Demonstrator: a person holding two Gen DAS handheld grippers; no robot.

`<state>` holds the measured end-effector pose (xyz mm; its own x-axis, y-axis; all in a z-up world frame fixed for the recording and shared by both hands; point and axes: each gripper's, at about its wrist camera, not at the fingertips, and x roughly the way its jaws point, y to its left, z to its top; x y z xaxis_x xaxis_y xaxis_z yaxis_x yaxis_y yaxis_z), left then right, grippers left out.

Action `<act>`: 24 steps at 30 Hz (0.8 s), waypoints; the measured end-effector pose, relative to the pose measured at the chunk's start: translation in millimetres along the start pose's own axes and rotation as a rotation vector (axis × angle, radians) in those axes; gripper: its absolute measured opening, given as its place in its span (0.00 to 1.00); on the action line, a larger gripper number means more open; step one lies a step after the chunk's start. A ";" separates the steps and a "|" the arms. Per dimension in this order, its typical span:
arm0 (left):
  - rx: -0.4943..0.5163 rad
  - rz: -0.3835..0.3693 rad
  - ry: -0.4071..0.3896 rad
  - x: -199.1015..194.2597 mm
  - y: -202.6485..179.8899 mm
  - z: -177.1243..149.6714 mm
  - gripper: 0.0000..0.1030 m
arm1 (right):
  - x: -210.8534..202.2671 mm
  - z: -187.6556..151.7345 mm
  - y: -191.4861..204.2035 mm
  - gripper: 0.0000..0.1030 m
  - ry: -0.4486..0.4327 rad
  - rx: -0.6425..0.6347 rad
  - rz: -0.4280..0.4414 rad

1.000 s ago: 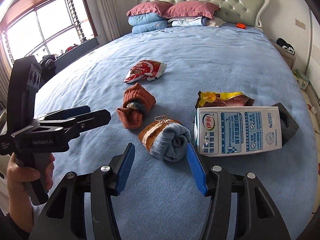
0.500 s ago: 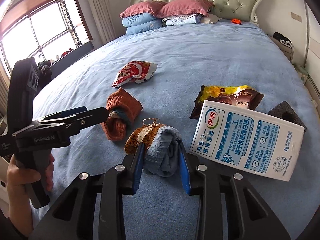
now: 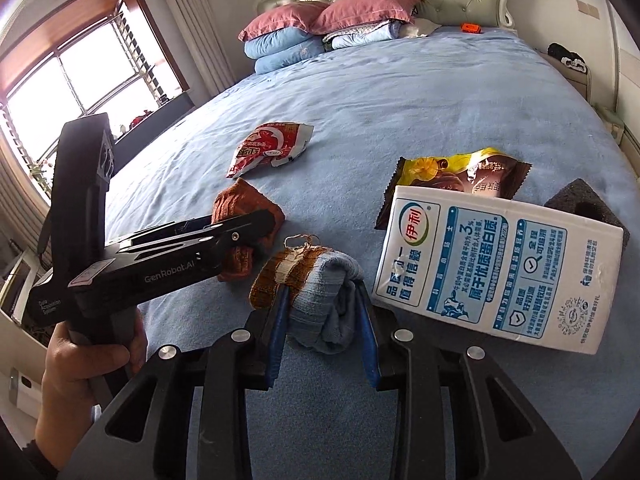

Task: Collect trash
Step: 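Grasp the orange sock with the left tool while the right tool grasps the striped sock, then carry both socks over the yellow bin and open both tools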

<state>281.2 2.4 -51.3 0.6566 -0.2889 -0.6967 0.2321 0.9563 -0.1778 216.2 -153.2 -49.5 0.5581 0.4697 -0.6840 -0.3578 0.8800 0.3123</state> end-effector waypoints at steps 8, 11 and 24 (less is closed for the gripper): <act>-0.019 -0.024 -0.119 -46.2 -3.2 -19.5 0.41 | -10.2 -3.5 -2.2 0.30 -0.018 0.016 0.013; -0.036 -0.035 -0.122 -57.5 -8.1 -28.0 0.41 | -17.4 -7.9 1.1 0.30 -0.019 0.011 0.021; 0.137 -0.005 -0.114 -93.4 -103.2 -77.9 0.41 | -92.7 -57.5 -23.6 0.30 -0.055 0.119 0.034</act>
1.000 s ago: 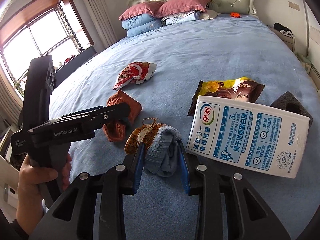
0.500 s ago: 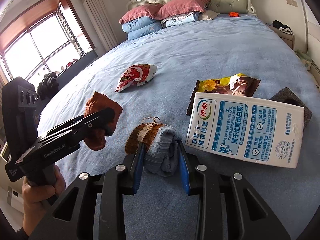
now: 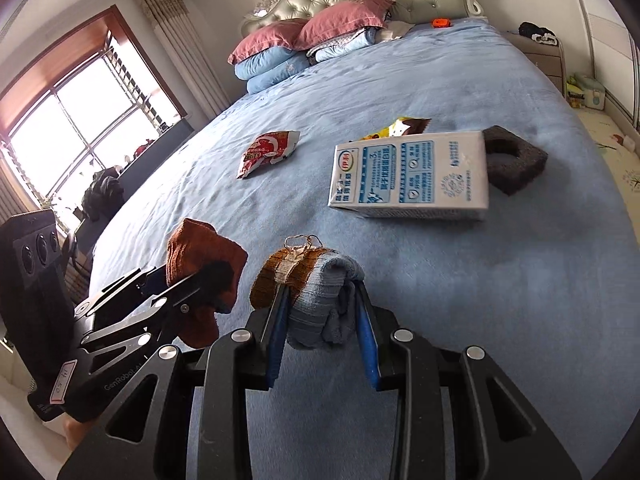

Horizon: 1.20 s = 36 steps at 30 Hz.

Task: Collect trash
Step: 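Carry both socks over the yellow bin and open both tools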

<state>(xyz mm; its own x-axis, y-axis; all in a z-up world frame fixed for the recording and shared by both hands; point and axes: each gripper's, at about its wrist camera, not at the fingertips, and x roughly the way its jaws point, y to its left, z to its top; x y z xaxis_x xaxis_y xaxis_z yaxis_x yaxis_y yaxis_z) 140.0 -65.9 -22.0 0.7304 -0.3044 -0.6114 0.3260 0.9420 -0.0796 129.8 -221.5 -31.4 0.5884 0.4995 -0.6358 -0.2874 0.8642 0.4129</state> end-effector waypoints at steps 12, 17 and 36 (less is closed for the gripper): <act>0.090 -0.225 0.100 7.7 -127.3 -15.7 0.41 | -101.2 -45.5 -80.9 0.30 -0.105 0.125 -0.079; 0.146 -0.315 0.153 22.2 -189.3 -18.8 0.41 | -158.0 -71.4 -131.3 0.30 -0.150 0.168 -0.164; 0.320 -0.594 0.428 101.5 -421.2 -52.0 0.41 | -292.9 -200.7 -313.2 0.30 -0.189 0.476 -0.442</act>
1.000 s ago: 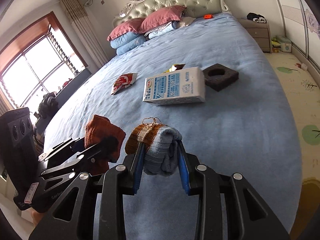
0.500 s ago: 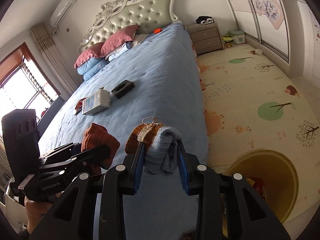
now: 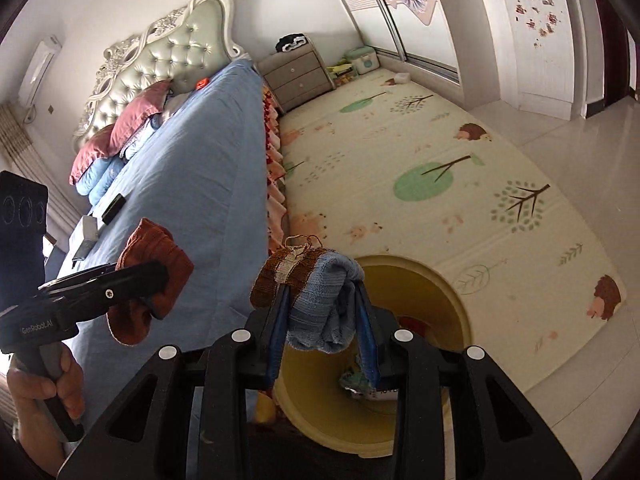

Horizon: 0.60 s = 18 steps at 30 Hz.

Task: Collect trash
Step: 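Carry both socks over the yellow bin and open both tools, then move both open tools back over the milk carton on the bed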

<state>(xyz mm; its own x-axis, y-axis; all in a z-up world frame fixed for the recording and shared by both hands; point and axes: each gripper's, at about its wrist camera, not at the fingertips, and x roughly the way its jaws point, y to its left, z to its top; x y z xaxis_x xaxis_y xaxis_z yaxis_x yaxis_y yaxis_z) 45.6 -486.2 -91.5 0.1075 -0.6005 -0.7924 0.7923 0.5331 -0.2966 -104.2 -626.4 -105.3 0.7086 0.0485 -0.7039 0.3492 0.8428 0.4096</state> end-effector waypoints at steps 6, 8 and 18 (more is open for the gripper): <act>0.014 0.004 0.098 50.8 -10.0 4.6 0.41 | 9.7 -10.1 -28.9 0.30 0.036 0.021 -0.043; 0.003 -0.001 0.130 61.8 -5.4 3.4 0.42 | 14.4 -13.1 -35.8 0.33 0.049 0.029 -0.047; -0.057 0.050 0.140 70.1 16.5 -1.1 0.88 | 27.8 -23.4 -53.9 0.54 0.099 0.066 -0.062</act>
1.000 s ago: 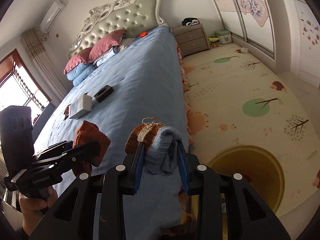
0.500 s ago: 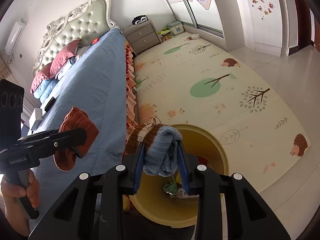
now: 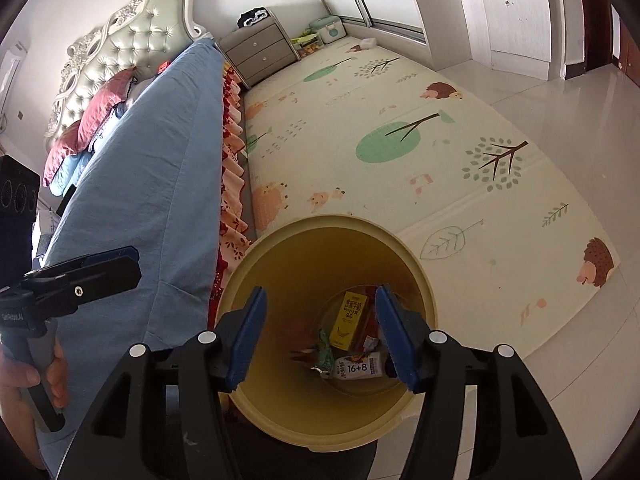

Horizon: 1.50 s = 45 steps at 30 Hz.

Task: Collect trash
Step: 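Move both open tools back over the milk carton on the bed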

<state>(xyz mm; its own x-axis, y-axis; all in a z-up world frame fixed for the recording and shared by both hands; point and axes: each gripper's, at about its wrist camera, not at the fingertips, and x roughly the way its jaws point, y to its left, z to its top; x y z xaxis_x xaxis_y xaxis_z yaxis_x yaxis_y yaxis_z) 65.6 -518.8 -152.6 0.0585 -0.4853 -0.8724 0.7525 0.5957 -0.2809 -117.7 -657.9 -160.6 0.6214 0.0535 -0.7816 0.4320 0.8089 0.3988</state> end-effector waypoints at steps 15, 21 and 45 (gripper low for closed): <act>0.049 0.012 -0.111 -49.7 -9.2 -5.2 0.88 | -26.2 14.0 33.7 0.53 -0.044 -0.056 -0.002; 0.049 0.041 -0.189 -91.1 8.6 -14.4 0.88 | -36.3 25.3 75.7 0.53 -0.074 -0.125 0.018; -0.295 0.354 -0.454 -288.4 250.5 -119.7 0.90 | 23.3 22.4 373.5 0.53 -0.039 -0.533 0.269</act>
<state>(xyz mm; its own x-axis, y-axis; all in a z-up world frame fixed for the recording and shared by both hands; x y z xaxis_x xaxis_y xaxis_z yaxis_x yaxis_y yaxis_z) 158.7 -153.0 -19.2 0.5905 -0.4108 -0.6946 0.4282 0.8891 -0.1618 72.8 -367.6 -19.1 0.6911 0.2842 -0.6645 -0.1253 0.9526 0.2771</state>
